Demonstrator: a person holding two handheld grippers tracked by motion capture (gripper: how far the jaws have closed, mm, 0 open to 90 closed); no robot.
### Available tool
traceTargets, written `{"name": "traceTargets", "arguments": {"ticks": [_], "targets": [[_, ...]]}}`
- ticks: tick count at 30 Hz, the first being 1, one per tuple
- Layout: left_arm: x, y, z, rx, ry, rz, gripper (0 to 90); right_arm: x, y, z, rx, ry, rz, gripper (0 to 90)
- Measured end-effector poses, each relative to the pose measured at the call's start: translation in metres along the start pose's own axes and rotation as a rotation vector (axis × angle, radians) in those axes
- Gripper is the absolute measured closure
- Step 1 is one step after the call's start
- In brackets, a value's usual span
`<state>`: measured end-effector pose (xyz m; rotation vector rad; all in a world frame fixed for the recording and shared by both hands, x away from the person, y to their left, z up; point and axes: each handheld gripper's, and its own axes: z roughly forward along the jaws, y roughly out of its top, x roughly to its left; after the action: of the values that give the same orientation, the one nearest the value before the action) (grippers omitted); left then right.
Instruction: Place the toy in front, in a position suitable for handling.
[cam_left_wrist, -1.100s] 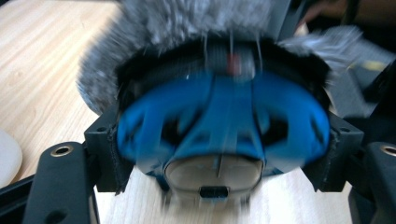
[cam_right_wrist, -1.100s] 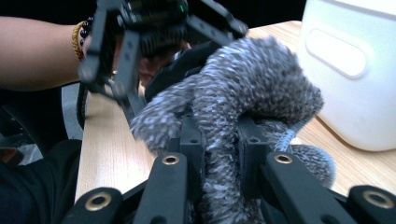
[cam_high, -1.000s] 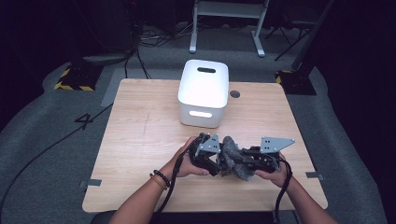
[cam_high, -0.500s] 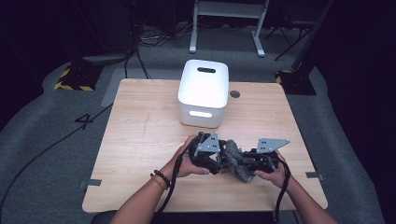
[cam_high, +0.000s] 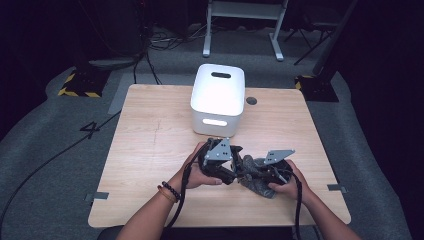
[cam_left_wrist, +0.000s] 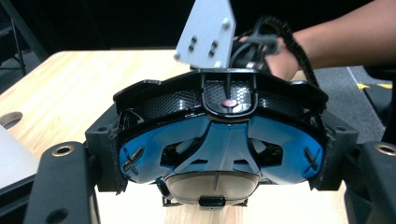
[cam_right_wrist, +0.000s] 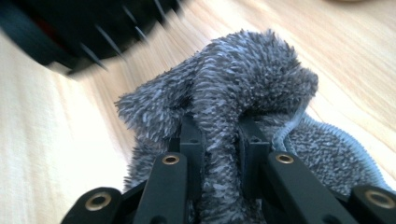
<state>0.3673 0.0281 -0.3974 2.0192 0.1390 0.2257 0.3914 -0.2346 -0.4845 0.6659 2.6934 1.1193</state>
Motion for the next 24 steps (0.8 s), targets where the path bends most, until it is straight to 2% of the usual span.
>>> {"name": "traceTargets", "arguments": {"ticks": [2, 3, 4, 6, 8, 12, 13, 16, 19, 22, 24], "targets": [[0.000, 0.000, -0.001, 0.004, 0.002, 0.006, 25.5, -0.002, 0.000, -0.001, 0.010, -0.014, 0.010, 77.0], [0.001, -0.001, -0.001, 0.010, -0.001, 0.006, 25.5, -0.003, 0.002, -0.004, 0.008, -0.036, 0.009, 77.0], [0.001, -0.003, 0.000, 0.014, -0.002, 0.000, 25.5, -0.005, 0.003, -0.009, -0.018, -0.047, 0.016, 77.0], [0.002, -0.006, 0.004, 0.031, -0.002, -0.009, 25.5, -0.008, 0.008, -0.024, -0.112, -0.031, 0.048, 77.0], [0.003, -0.009, 0.008, 0.049, -0.005, -0.014, 25.5, -0.007, 0.015, -0.040, -0.215, -0.004, 0.054, 77.0], [0.005, -0.012, 0.016, 0.058, -0.025, -0.029, 25.5, 0.006, 0.027, -0.061, -0.367, 0.060, 0.014, 76.9], [0.004, -0.012, 0.017, 0.062, -0.030, -0.026, 25.5, 0.010, 0.029, -0.063, -0.390, 0.075, 0.005, 76.8], [0.001, -0.011, 0.022, 0.074, -0.051, -0.018, 25.5, 0.019, 0.035, -0.065, -0.433, 0.099, -0.032, 76.6], [-0.003, -0.009, 0.024, 0.078, -0.059, -0.005, 25.5, 0.024, 0.038, -0.063, -0.449, 0.136, -0.058, 76.5], [-0.005, -0.009, 0.023, 0.071, -0.043, 0.006, 25.5, 0.025, 0.039, -0.059, -0.434, 0.148, -0.064, 76.4], [-0.005, -0.009, 0.021, 0.063, -0.041, 0.005, 25.5, 0.025, 0.038, -0.056, -0.416, 0.135, -0.073, 76.4]]}}
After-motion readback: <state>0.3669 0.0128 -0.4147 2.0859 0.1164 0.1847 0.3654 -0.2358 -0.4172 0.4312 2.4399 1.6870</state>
